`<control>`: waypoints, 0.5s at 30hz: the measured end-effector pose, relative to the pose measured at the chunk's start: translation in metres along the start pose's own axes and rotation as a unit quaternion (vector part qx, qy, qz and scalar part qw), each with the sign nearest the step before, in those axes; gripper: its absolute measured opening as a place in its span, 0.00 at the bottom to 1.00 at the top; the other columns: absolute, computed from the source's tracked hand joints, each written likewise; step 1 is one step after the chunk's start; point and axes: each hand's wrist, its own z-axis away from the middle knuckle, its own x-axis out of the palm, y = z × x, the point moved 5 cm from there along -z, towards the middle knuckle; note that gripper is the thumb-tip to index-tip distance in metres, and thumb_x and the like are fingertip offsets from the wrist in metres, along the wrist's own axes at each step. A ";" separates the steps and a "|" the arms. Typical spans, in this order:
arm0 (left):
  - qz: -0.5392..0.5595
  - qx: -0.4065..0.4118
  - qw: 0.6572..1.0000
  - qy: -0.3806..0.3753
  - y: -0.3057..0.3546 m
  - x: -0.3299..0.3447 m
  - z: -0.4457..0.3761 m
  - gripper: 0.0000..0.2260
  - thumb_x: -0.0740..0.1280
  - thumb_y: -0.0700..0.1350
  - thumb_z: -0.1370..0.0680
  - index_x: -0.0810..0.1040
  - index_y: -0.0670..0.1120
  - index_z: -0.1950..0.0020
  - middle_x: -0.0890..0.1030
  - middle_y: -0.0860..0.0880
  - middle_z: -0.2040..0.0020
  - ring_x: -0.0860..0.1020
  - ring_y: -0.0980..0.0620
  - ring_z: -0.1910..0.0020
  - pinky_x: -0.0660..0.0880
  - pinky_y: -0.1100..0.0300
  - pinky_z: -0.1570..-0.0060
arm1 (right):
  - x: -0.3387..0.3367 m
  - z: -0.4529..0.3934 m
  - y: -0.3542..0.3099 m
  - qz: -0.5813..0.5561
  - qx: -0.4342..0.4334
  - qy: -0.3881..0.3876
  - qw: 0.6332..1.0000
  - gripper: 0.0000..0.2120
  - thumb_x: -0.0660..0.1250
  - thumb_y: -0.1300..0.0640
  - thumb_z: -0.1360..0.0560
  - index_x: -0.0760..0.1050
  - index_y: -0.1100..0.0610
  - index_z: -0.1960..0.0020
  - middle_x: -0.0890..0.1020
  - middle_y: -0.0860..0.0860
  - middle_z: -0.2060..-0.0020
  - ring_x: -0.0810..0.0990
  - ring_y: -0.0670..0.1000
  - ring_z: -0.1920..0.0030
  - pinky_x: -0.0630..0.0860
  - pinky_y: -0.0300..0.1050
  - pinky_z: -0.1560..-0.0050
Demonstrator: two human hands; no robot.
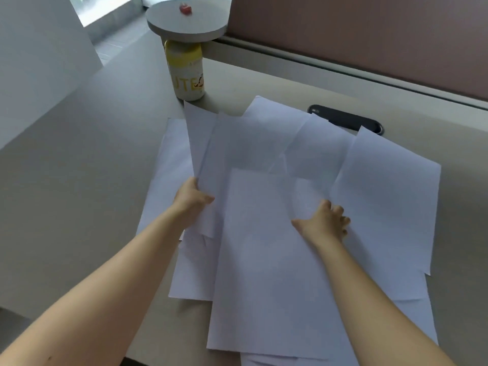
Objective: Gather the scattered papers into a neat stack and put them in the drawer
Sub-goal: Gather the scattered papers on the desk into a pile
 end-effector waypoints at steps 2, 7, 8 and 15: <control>0.019 0.011 0.999 -0.029 0.001 0.000 0.002 0.21 0.67 0.30 0.30 0.71 0.35 0.37 0.77 0.41 0.47 0.76 0.42 0.45 0.75 0.49 0.46 | 0.000 -0.002 -0.004 -0.048 -0.011 0.004 0.999 0.32 0.70 0.56 0.31 0.61 0.63 0.32 0.63 0.62 0.33 0.65 0.63 0.34 0.66 0.51 0.37; -0.074 0.042 0.995 -0.056 -0.001 0.007 -0.001 0.37 0.76 0.42 0.44 0.70 0.41 0.36 0.78 0.40 0.40 0.76 0.41 0.40 0.76 0.47 0.43 | 0.007 -0.001 -0.024 -0.161 -0.107 -0.011 0.981 0.27 0.67 0.62 0.29 0.63 0.64 0.32 0.70 0.61 0.34 0.71 0.59 0.35 0.64 0.42 0.39; -0.125 0.054 0.990 -0.029 0.000 0.007 -0.003 0.35 0.76 0.41 0.41 0.69 0.41 0.35 0.77 0.40 0.39 0.76 0.40 0.40 0.75 0.49 0.42 | 0.005 -0.001 -0.024 -0.169 -0.123 -0.003 0.978 0.26 0.67 0.61 0.28 0.64 0.64 0.32 0.72 0.61 0.34 0.72 0.59 0.35 0.65 0.43 0.38; -0.181 0.086 0.975 0.095 0.006 -0.002 -0.015 0.12 0.65 0.45 0.25 0.79 0.37 0.50 0.82 0.36 0.48 0.79 0.38 0.47 0.71 0.53 0.55 | -0.013 -0.031 0.033 0.095 -0.036 0.003 0.995 0.33 0.53 0.45 0.22 0.45 0.58 0.24 0.46 0.56 0.23 0.42 0.57 0.23 0.40 0.56 0.26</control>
